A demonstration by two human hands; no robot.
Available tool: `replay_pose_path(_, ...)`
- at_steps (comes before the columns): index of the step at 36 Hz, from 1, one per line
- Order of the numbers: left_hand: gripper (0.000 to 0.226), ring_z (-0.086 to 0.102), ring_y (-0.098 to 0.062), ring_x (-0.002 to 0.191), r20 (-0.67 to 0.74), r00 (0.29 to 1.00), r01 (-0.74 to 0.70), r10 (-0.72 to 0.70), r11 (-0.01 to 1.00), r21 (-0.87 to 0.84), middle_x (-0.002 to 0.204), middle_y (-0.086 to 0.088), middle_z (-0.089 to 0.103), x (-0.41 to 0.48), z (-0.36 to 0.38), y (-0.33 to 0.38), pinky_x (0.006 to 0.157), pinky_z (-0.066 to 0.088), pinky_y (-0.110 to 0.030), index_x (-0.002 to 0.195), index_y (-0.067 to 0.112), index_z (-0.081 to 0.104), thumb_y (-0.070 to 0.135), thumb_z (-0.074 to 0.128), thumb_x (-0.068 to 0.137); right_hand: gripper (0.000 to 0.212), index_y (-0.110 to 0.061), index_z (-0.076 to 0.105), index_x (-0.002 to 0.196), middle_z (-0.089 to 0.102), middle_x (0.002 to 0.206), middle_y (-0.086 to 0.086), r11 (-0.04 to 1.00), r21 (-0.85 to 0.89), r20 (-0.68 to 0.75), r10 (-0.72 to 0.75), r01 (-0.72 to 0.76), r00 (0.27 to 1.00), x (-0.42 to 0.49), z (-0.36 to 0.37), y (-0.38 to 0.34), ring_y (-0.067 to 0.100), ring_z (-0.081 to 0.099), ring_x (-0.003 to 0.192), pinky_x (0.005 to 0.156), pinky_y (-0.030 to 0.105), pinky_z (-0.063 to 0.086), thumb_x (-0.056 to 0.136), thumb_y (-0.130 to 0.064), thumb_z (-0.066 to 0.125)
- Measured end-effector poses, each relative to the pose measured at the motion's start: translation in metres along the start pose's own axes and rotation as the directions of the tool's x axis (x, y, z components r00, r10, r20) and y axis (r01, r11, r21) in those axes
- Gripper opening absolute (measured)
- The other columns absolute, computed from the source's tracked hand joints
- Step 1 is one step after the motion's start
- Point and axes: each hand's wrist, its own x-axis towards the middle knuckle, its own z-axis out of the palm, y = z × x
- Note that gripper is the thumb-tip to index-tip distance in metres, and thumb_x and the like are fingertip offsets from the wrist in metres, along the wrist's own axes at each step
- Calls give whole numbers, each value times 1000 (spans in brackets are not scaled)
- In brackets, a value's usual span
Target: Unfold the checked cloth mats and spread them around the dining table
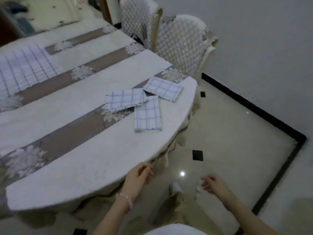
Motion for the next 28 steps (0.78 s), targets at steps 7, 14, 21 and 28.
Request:
replay_pose_path(7, 16, 62, -14, 88, -410, 911, -12, 36, 998, 62, 93, 0, 68, 10, -15, 38, 70, 46, -14, 97, 20, 63, 12, 49, 94, 20, -5, 64, 100, 63, 80, 7, 929, -79, 243, -334, 362, 911, 55, 7, -139, 14, 56, 69, 63, 21, 46, 96, -8, 45)
replay_pose_path(14, 42, 51, -26, 124, -511, 854, 223, 97, 819, 528, 134, -9, 55, 12, -44, 3, 104, 39, -34, 134, 9, 50, 12, 46, 92, 23, -20, 59, 111, 60, 100, 3, 826, -177, 316, -468, 536, 825, 82, 60, -206, 26, 59, 97, 91, 43, 50, 89, -17, 53)
replay_pose_path(21, 70, 18, -22, 146, -390, 921, 296, -6, 661, 690, 158, -2, 19, 11, -44, -25, 117, 18, -36, 148, 15, 27, 39, 10, 84, 30, -8, 48, 103, 45, 105, 14, 844, -339, 154, -386, 415, 910, 98, 100, -227, 26, 52, 94, 78, 31, 41, 83, -26, 62)
replay_pose_path(28, 91, 8, -14, 147, -387, 922, 304, -11, 641, 705, 159, 6, 11, 12, -43, -29, 118, 10, -32, 150, 22, 18, 48, -12, 68, 48, -6, 52, 115, 43, 126, 13, 873, -376, -16, -343, 312, 939, 98, 114, -226, 35, 56, 104, 87, 40, 48, 80, -35, 65)
